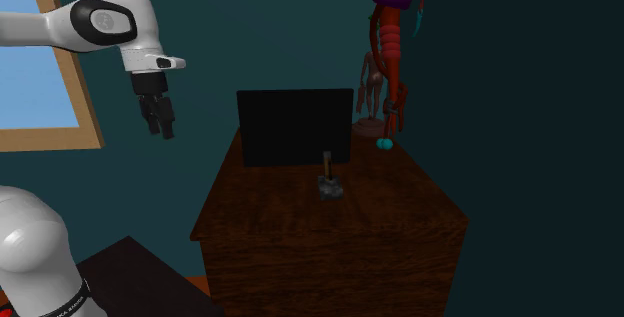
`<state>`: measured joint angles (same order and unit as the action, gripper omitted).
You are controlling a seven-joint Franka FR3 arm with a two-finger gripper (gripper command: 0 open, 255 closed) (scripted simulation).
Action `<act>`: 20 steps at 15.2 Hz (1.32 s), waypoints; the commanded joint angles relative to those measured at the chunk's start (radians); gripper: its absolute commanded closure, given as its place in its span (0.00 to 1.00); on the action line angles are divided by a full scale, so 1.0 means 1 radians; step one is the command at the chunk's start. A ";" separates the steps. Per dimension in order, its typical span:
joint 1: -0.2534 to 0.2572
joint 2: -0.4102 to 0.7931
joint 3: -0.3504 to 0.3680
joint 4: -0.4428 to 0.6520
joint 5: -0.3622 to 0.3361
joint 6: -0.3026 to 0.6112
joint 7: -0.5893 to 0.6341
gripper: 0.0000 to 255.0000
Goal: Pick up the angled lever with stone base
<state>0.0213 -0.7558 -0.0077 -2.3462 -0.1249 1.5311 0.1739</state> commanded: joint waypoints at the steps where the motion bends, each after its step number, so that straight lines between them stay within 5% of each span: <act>1: 0.000 0.000 0.000 0.000 0.000 0.000 0.000 0.00; 11: -0.005 0.171 -0.253 0.068 -0.125 0.168 -0.394 0.00; 20: 0.031 0.457 -0.464 0.266 -0.091 0.306 -0.765 0.00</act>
<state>0.0485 -0.3365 -0.4465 -2.1091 -0.2267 1.8228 -0.5393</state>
